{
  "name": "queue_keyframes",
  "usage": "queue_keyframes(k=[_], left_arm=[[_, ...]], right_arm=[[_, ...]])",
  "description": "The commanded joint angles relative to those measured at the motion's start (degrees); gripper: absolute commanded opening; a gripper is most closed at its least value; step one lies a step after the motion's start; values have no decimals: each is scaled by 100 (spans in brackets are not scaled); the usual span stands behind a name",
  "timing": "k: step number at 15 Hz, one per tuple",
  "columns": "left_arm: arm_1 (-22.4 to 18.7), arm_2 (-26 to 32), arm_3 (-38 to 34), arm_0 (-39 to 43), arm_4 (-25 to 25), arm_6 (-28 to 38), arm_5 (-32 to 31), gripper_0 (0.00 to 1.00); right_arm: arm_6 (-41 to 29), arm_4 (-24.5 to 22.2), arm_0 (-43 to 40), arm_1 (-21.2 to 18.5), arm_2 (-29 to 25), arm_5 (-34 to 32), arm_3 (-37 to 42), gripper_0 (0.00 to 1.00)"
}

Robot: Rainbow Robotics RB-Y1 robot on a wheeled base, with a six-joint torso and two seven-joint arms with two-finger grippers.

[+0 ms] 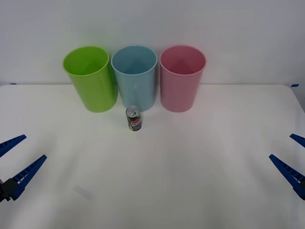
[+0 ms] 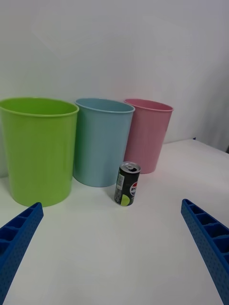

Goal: Grasp the object on the table and drop it into the matching bin: aluminum can to the light blue bin, PET bottle to the pink bin.

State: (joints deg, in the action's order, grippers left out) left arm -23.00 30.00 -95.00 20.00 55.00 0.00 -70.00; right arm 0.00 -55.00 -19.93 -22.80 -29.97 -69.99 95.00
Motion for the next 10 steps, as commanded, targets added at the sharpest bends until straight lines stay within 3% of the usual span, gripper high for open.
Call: queue_keyframes(k=[1, 5, 10], left_arm=[[0, 0, 0, 0, 0, 0, 0, 100], [0, 0, 0, 0, 0, 0, 0, 100], [0, 0, 0, 0, 0, 0, 0, 100]], right_arm=[[-9, 16, 16, 13, 44, -6, 45, 100], [9, -28, 16, 4, 202, 47, 54, 100], [44, -257, 139, 4, 818, 302, 54, 100]])
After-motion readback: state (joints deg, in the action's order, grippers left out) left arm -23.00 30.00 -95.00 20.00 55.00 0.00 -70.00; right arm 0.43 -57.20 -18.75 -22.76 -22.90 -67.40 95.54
